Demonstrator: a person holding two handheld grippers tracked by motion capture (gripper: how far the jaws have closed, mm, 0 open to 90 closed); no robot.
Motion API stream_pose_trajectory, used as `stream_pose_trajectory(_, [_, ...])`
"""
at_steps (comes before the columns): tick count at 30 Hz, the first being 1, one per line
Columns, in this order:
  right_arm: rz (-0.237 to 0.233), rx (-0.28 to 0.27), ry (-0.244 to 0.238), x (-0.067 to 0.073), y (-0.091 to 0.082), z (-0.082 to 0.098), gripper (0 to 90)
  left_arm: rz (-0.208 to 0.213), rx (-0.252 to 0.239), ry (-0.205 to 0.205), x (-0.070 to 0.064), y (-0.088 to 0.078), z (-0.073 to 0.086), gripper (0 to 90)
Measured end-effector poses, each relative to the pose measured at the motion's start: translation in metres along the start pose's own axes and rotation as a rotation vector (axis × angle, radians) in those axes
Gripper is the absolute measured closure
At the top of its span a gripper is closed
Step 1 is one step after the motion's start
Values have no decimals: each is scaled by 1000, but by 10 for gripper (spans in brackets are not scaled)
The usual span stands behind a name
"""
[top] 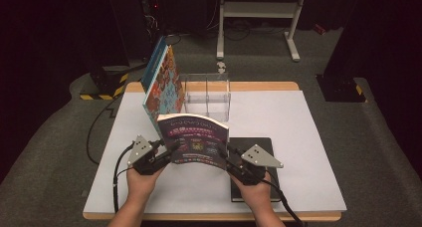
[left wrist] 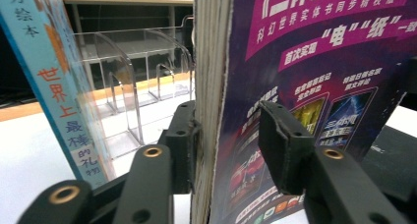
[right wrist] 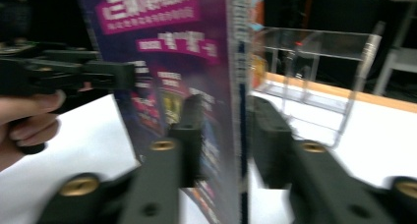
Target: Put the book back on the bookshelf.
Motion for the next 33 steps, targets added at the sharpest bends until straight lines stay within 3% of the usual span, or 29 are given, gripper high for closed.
stream_pose_trajectory(1, [-1, 5, -17, 0, 2, -1, 554, 2, 3, 2, 0, 0, 0, 559])
stream_pose_trajectory(3, [-12, 15, -6, -4, 9, -7, 505, 3, 1, 2, -1, 0, 0, 545])
stream_pose_trajectory(6, [-29, 21, 12, -9, 16, -16, 538, 5, 2, -2, 0, 0, 0, 542])
stream_pose_trajectory(15, [-62, -9, -69, 1, 13, -23, 661, 2, 14, -25, 1, 3, 1, 493])
stream_pose_trajectory(22, [-108, -10, -109, 11, 11, -23, 820, -47, 45, -23, 8, -4, 3, 481])
stream_pose_trajectory(33, [-137, 1, -90, 10, 11, -24, 830, -120, 32, -21, 27, -18, 0, 425])
Point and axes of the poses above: each handheld gripper's, and its own axes: y roughly forward along the jaws, z roughly out of its underside, x roughly to its left, the point moved 8 cm from there along y, roughly forward along the jaws, and after that the axes turned 12 degrees about y, right-handed, at the moved point
